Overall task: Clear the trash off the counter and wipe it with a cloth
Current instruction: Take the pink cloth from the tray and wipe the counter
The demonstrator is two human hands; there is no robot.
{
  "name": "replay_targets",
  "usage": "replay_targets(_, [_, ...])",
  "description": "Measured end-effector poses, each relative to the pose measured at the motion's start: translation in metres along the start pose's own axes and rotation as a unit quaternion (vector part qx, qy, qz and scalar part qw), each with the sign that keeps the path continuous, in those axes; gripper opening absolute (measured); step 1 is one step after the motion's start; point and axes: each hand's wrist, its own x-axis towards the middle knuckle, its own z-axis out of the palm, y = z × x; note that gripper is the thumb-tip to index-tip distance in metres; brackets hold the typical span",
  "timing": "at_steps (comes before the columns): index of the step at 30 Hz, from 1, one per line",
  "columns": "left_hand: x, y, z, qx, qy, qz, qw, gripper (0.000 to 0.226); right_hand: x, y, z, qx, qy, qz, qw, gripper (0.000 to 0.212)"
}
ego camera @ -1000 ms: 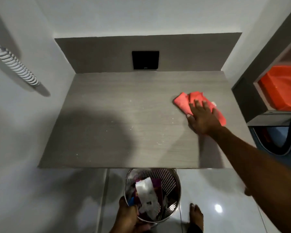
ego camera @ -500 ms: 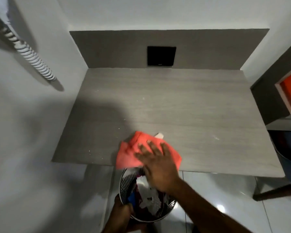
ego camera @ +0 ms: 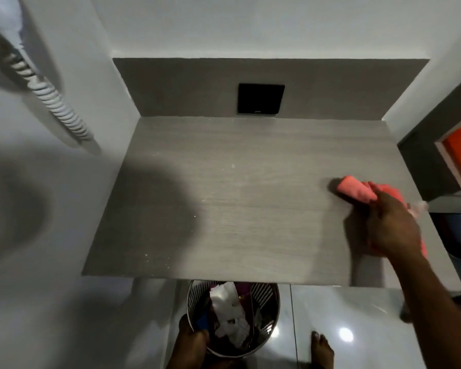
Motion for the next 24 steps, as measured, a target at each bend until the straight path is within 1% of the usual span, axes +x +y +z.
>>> replay_targets(1, [0.001,-0.002,0.001,0.008,-0.015,0.001,1.000,0.055,-0.002,0.005,0.004,-0.015,-0.034,0.020,0.999,0.047])
replay_targets(3, [0.004,0.001,0.005,0.002,-0.038,-0.019,0.999,0.054,-0.013,0.010,0.017,-0.035,-0.036,0.035,0.998,0.057])
replay_targets(4, [0.005,0.004,0.008,0.001,-0.043,-0.026,0.999,0.055,-0.028,-0.004,0.028,-0.038,-0.028,0.007,0.999,0.061])
replay_targets(6, [0.003,0.014,0.022,-0.012,-0.047,-0.028,0.998,0.058,-0.056,-0.041,0.043,-0.031,-0.025,-0.058,0.998,0.058])
replay_targets(7, [0.000,0.018,0.031,-0.009,-0.054,-0.028,0.998,0.055,-0.071,-0.058,0.050,-0.016,-0.031,-0.090,0.995,0.054])
replay_targets(9, [-0.008,0.022,0.047,-0.008,-0.046,-0.041,0.998,0.040,-0.101,-0.084,0.061,0.005,-0.057,-0.138,0.989,0.049])
replay_targets(11, [-0.016,0.022,0.065,-0.010,-0.035,-0.028,0.999,0.038,-0.135,-0.096,0.069,0.029,-0.080,-0.185,0.979,0.044])
replay_targets(13, [-0.027,0.021,0.079,-0.004,-0.047,-0.035,0.998,0.038,-0.155,-0.096,0.069,0.102,-0.094,-0.199,0.970,0.040])
replay_targets(16, [-0.038,0.020,0.096,0.002,-0.072,-0.037,0.997,0.048,-0.171,-0.085,0.062,0.234,-0.087,-0.188,0.950,0.034])
replay_targets(17, [-0.041,0.019,0.101,0.002,-0.075,-0.035,0.997,0.047,-0.176,-0.082,0.057,0.282,-0.086,-0.170,0.940,0.033])
replay_targets(18, [-0.043,0.017,0.105,0.005,-0.076,-0.036,0.996,0.044,-0.178,-0.080,0.050,0.344,-0.100,-0.126,0.925,0.032])
replay_targets(20, [-0.047,0.017,0.111,0.009,-0.081,-0.036,0.996,0.038,-0.173,-0.074,0.029,0.475,-0.147,-0.017,0.868,0.028])
replay_targets(21, [-0.051,0.016,0.113,0.005,-0.088,-0.040,0.995,0.036,-0.167,-0.068,0.020,0.513,-0.151,0.008,0.845,0.026])
replay_targets(22, [-0.054,0.016,0.112,-0.004,-0.094,-0.046,0.994,0.033,-0.156,-0.061,0.012,0.527,-0.126,0.009,0.840,0.025])
replay_targets(23, [-0.057,0.017,0.110,-0.021,-0.103,-0.051,0.993,0.029,-0.143,-0.053,0.004,0.523,-0.086,-0.002,0.848,0.025])
replay_targets(24, [-0.059,0.016,0.109,-0.037,-0.109,-0.056,0.992,0.029,-0.129,-0.044,-0.005,0.493,-0.032,-0.028,0.869,0.027])
